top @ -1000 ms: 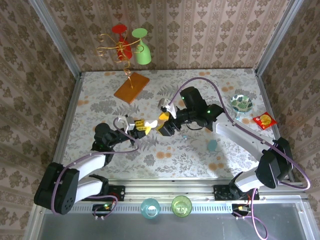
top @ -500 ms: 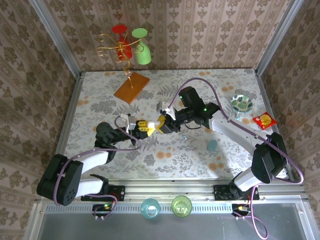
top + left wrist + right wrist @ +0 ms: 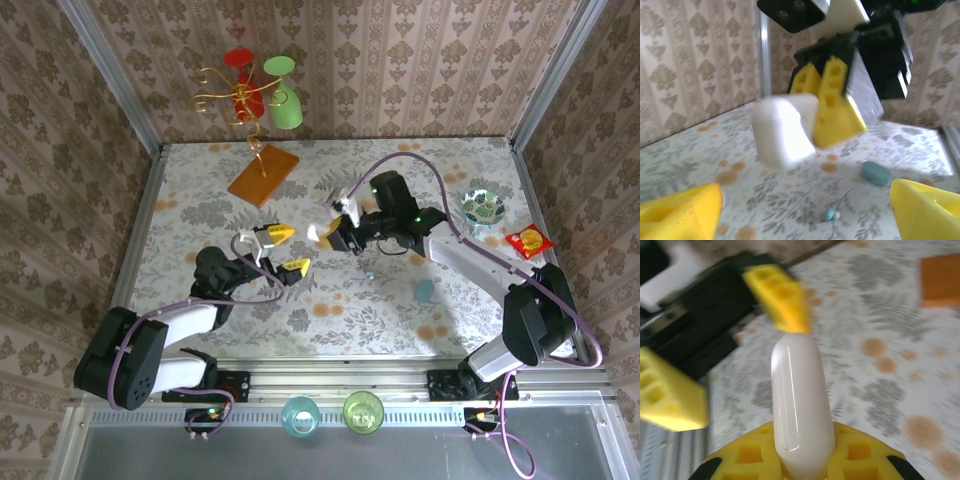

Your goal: Insert wireless bluetooth earbuds into charging case

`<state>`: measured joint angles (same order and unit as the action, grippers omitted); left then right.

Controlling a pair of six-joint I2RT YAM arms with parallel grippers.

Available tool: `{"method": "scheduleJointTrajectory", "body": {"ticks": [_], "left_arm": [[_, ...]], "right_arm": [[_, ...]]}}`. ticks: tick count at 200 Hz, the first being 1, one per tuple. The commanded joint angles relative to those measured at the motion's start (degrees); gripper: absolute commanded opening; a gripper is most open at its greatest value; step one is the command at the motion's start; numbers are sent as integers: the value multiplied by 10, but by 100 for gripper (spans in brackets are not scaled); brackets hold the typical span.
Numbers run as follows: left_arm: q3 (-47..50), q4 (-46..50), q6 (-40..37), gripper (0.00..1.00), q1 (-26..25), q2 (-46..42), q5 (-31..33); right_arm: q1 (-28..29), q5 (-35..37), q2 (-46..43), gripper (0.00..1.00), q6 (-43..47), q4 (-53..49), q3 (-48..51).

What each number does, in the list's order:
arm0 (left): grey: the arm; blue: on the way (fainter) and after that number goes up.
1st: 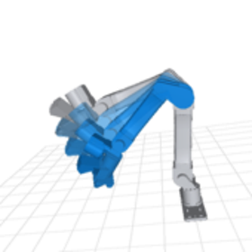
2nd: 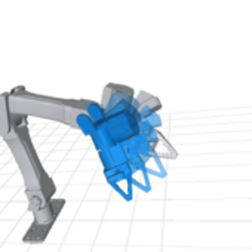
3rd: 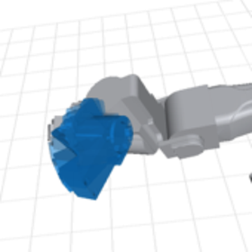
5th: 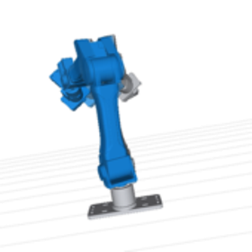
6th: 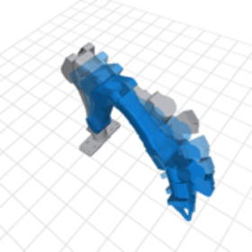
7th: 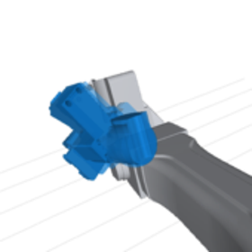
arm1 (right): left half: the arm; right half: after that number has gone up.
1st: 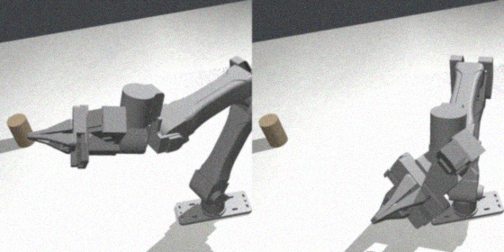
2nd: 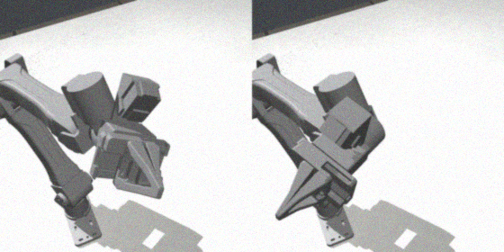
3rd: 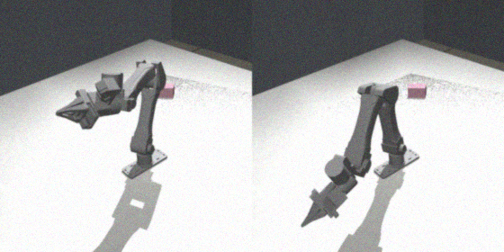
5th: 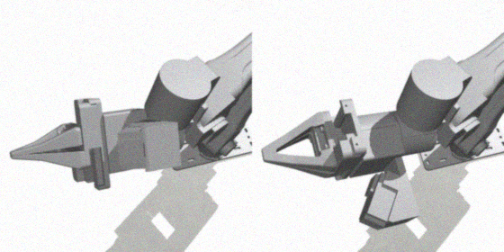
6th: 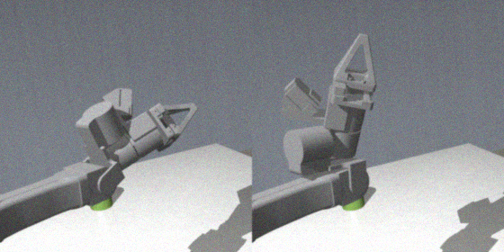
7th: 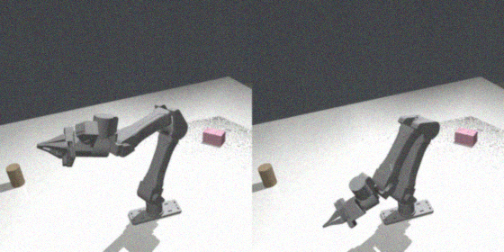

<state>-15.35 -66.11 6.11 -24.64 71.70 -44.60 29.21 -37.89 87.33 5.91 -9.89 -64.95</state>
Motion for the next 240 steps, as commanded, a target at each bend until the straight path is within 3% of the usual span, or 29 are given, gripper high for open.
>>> {"method": "scheduleJointTrajectory", "body": {"ticks": [1, 32, 62, 136, 147, 165, 202, 210, 222, 240], "left_arm": [[9, 99, -111, 91, -30, -24, 106], [-6, 211, -183, 96, -64, -46, 182], [-19, 259, -231, 99, -89, -35, 218], [-26, 207, -230, 100, -124, 27, 228], [-26, 206, -234, 100, -123, 29, 230], [-27, 208, -239, 100, -124, 26, 232], [-29, 219, -241, 100, -121, 13, 234], [-28, 219, -241, 100, -120, 10, 234], [-26, 219, -241, 100, -120, 4, 234], [-25, 224, -244, 100, -118, -1, 232]], "right_arm": [[-46, 103, 25, 15, -192, 66, 14], [-89, 165, 88, 17, -301, -26, -18], [-115, 140, 144, 18, -361, -16, -19], [-135, 156, 241, 27, -378, -9, -39], [-138, 168, 238, 32, -376, -11, -34], [-140, 210, 222, 49, -359, -23, -23], [-145, 302, 129, 70, -337, -29, 33], [-145, 331, 99, 73, -335, -30, 50], [-141, 390, 49, 84, -343, -43, 82], [-132, 489, -31, 87, -358, -60, 137]]}}
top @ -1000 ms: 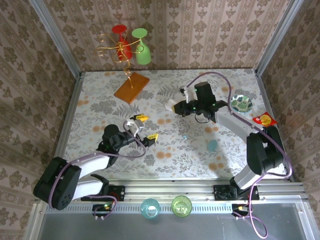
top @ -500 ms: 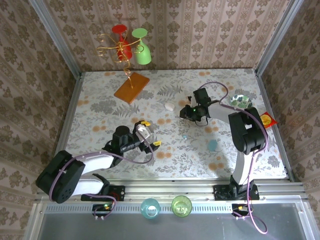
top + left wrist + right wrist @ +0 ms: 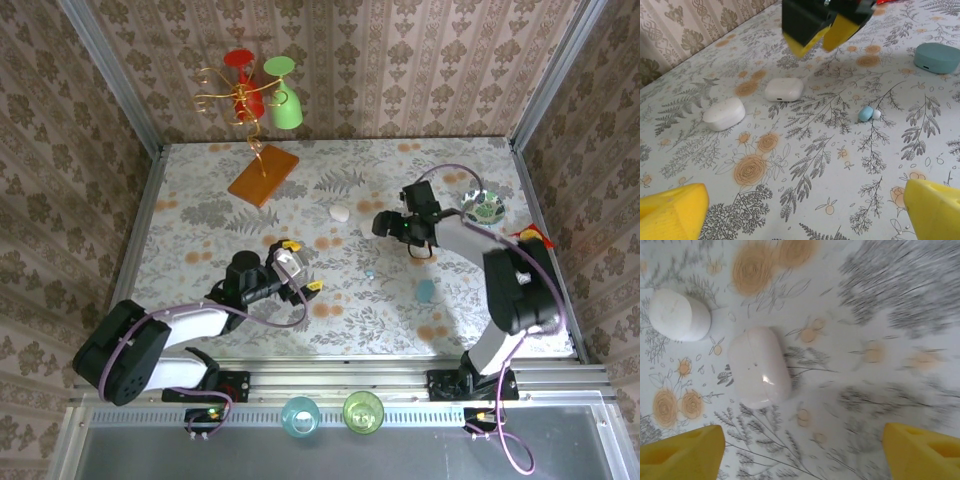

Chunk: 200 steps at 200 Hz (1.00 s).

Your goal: Insert wireless bluetooth earbuds into charging case

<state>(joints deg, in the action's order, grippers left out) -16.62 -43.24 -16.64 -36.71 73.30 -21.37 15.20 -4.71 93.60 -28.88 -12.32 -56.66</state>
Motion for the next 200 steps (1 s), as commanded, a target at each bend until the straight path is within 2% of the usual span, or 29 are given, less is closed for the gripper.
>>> {"method": "scheduleJointTrajectory", "body": {"ticks": [1, 7, 37, 76, 98, 149, 200], "left_arm": [[-12, -5, -17, 100, 2, -17, 0], [-12, -5, -18, 100, 3, -18, -1], [-12, -4, -23, 100, 6, -22, -6], [-17, -7, -21, 100, 6, -23, -18], [-17, -11, -17, 100, 6, -21, -24], [-19, -7, -13, 100, 6, -25, -29], [-26, 0, -10, 100, 6, -24, -34]], "right_arm": [[9, 162, -98, 88, -10, -37, 58], [12, 183, -125, 95, -17, -46, 76], [24, 239, -242, 98, -37, -117, 141], [34, 201, -314, 94, -91, -200, 197], [51, 162, -312, 89, -119, -203, 224], [116, 140, -260, 89, -175, -164, 240], [147, 119, -217, 80, -195, -142, 214]]}}
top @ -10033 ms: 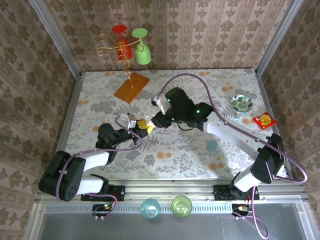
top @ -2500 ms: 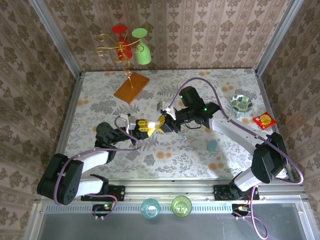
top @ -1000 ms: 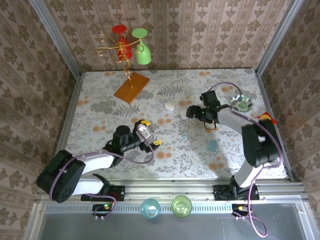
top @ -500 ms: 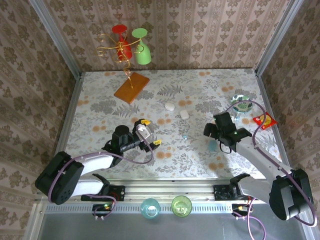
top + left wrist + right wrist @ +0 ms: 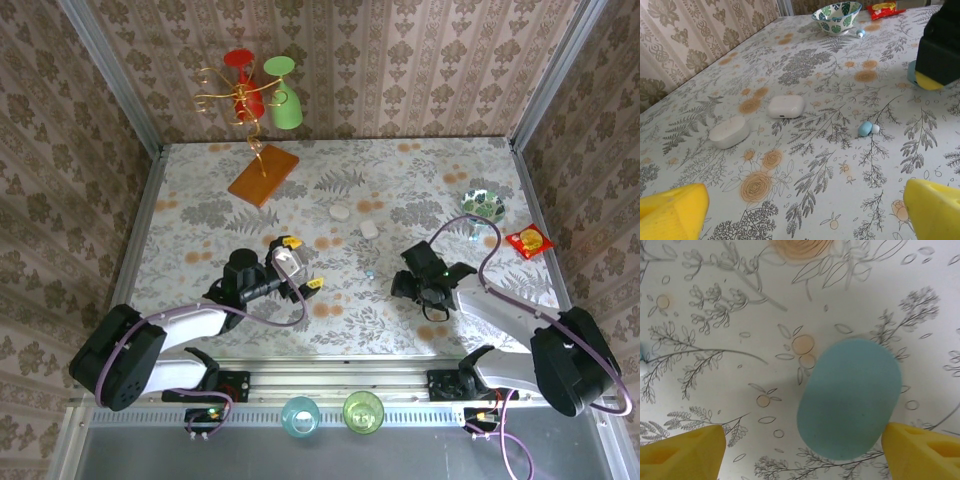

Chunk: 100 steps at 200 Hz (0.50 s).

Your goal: Insert wireless bluetooth earbuds into charging case

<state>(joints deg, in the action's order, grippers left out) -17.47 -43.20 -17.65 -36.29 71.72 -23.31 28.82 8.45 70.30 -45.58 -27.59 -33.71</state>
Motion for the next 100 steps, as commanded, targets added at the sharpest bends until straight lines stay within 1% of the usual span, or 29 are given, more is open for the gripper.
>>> {"method": "scheduleJointTrajectory", "body": {"ticks": [1, 36, 48, 62, 78, 100], "left_arm": [[-18, 0, 0, 100, 2, -8, -15], [-18, 0, 2, 100, 2, -8, -15], [-18, 1, 3, 100, 2, -9, -15], [-18, 0, 3, 100, 2, -10, -16], [-20, 0, 4, 100, 2, -8, -17], [-21, -4, 2, 100, 2, -4, -20]], "right_arm": [[12, -13, 16, 80, -29, 10, -16], [18, -25, 5, 80, -31, 7, -30], [18, -9, -13, 80, -23, -7, -33], [14, 26, -33, 80, -12, -41, -38], [-5, 45, -45, 83, 0, -67, -40], [-29, 45, -46, 86, 33, -63, -37]]}}
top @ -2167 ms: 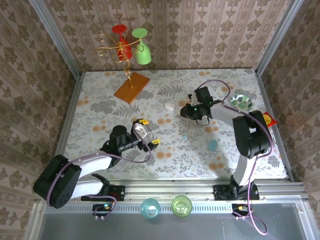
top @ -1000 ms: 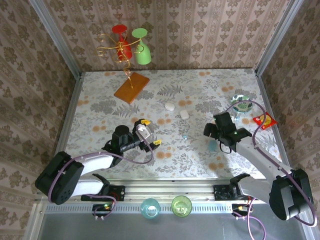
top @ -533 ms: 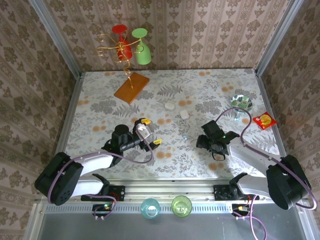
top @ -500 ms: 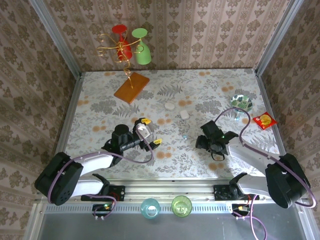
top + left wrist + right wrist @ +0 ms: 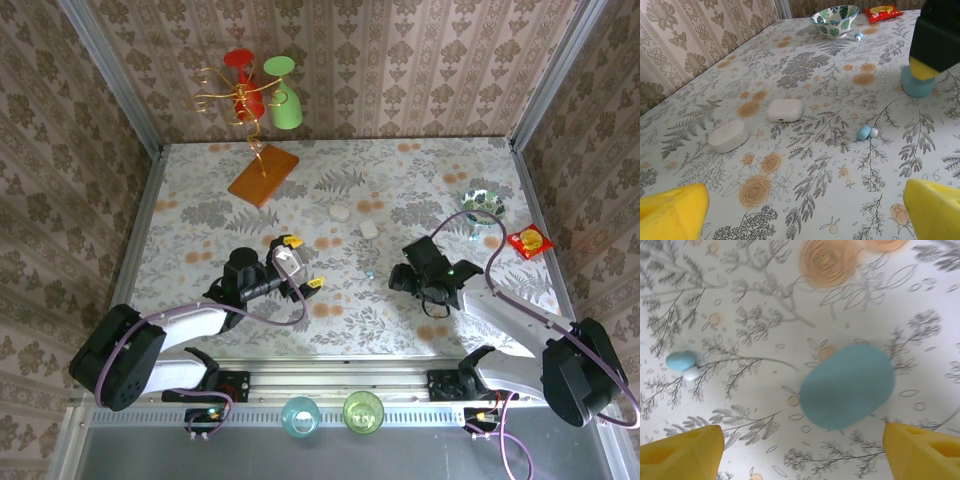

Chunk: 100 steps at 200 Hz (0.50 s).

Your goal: Insert wireless bluetooth earbuds into charging case

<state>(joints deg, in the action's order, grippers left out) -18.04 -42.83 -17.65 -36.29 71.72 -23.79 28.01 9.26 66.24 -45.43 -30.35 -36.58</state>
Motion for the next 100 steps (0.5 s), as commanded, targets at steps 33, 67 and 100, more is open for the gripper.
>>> {"method": "scheduleJointTrajectory", "body": {"ticks": [33, 67, 100], "left_arm": [[-28, -12, -9, 100, -2, 14, -45], [-37, -50, -11, 100, -19, 53, -47], [-42, -61, -2, 100, -26, 71, -57]], "right_arm": [[-77, -30, 36, 88, 61, -27, -23], [-103, -91, 96, 87, 94, 43, -33], [-103, -108, 160, 82, 161, 56, -55]]}}
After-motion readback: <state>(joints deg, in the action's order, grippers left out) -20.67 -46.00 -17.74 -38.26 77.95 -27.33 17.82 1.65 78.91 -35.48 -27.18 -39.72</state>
